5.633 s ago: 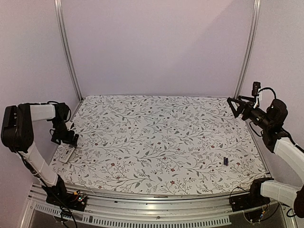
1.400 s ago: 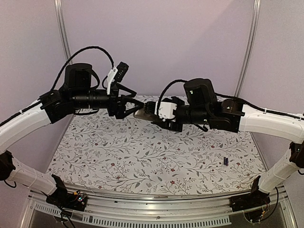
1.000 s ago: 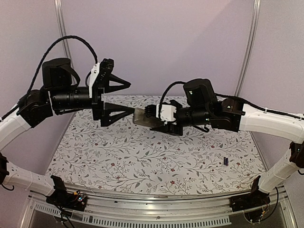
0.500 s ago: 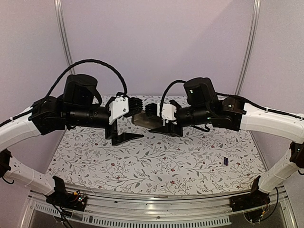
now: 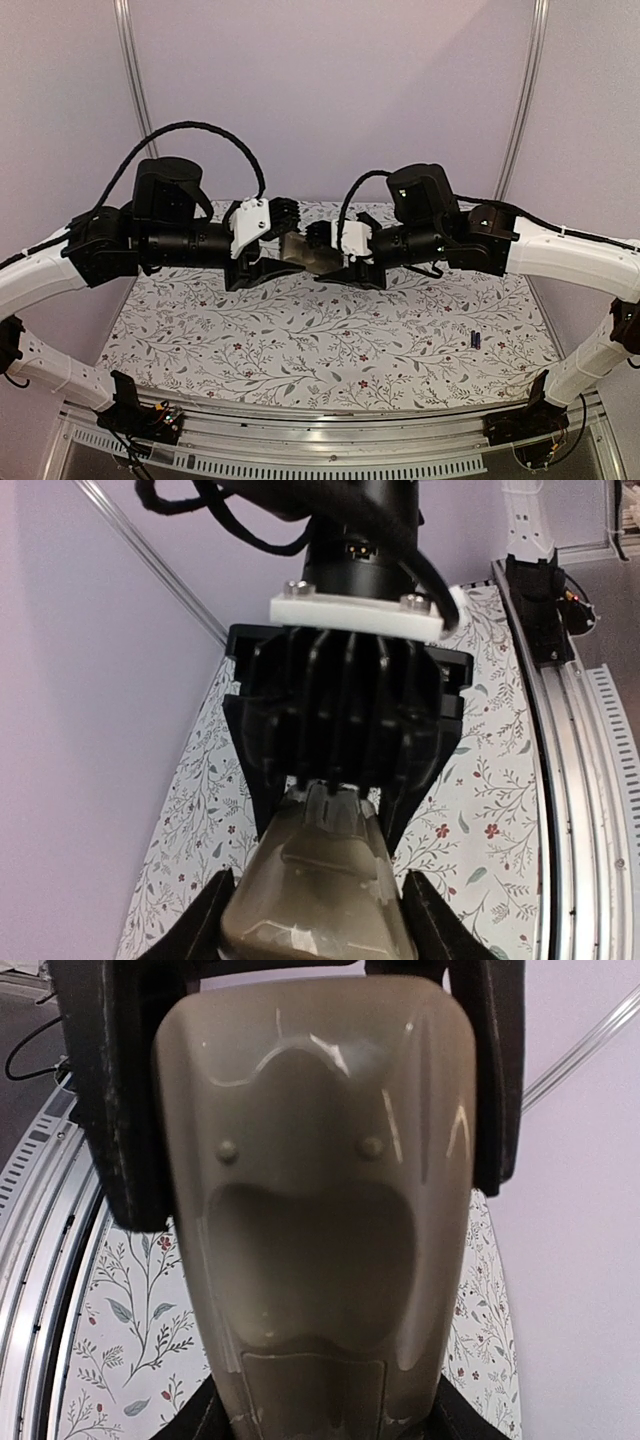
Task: Load the batteries into the remote control
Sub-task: Pass from the right arm to the left
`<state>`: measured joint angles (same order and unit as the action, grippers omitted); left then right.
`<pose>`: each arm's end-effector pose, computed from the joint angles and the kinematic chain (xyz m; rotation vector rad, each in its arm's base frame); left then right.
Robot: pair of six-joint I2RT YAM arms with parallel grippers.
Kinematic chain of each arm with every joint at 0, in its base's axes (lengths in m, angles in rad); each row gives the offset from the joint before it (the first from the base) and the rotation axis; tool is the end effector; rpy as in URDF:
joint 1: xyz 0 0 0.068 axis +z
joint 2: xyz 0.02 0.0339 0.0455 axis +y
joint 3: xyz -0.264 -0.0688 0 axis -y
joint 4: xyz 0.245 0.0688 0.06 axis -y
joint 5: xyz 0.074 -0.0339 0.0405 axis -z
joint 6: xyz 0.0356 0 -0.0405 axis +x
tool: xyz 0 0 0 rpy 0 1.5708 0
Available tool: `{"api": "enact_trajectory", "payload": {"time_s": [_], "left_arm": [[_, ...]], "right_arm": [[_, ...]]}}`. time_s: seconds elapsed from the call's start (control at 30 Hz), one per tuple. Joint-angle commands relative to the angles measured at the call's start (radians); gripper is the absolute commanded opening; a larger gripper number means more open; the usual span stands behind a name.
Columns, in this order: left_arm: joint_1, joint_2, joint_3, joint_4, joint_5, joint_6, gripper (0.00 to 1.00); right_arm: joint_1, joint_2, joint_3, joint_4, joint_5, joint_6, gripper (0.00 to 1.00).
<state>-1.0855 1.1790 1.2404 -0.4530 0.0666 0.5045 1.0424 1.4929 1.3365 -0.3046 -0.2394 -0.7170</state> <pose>0.1198 -0.2322 0.3906 1.4500 1.3604 -0.4443 0.1682 0.3048 0.3495 -1.6697 1.1837 0.4472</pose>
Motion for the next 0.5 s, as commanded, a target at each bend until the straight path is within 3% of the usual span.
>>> {"api": "enact_trajectory", "payload": {"time_s": [0.0, 0.27, 0.33, 0.37, 0.43, 0.47], "left_arm": [[-0.014, -0.003, -0.021, 0.059, 0.027, -0.029, 0.36], [-0.015, 0.0, -0.017, 0.063, 0.038, -0.039, 0.11], [-0.015, 0.002, -0.016, 0.072, 0.044, -0.044, 0.0], [-0.015, 0.002, -0.018, 0.08, 0.044, -0.044, 0.0], [-0.014, -0.003, -0.03, 0.103, 0.037, -0.047, 0.0], [-0.015, -0.008, -0.039, 0.12, 0.027, -0.047, 0.0]], "right_arm": [[0.002, -0.038, 0.015, 0.015, -0.002, 0.032, 0.3], [0.002, -0.04, 0.013, 0.018, 0.008, 0.024, 0.3], [0.002, -0.042, 0.012, 0.02, 0.008, 0.024, 0.32], [0.002, -0.043, 0.012, 0.021, 0.008, 0.024, 0.35], [0.002, -0.048, 0.006, 0.034, 0.015, 0.026, 0.53], [0.002, -0.053, 0.0, 0.045, 0.021, 0.031, 0.73]]}}
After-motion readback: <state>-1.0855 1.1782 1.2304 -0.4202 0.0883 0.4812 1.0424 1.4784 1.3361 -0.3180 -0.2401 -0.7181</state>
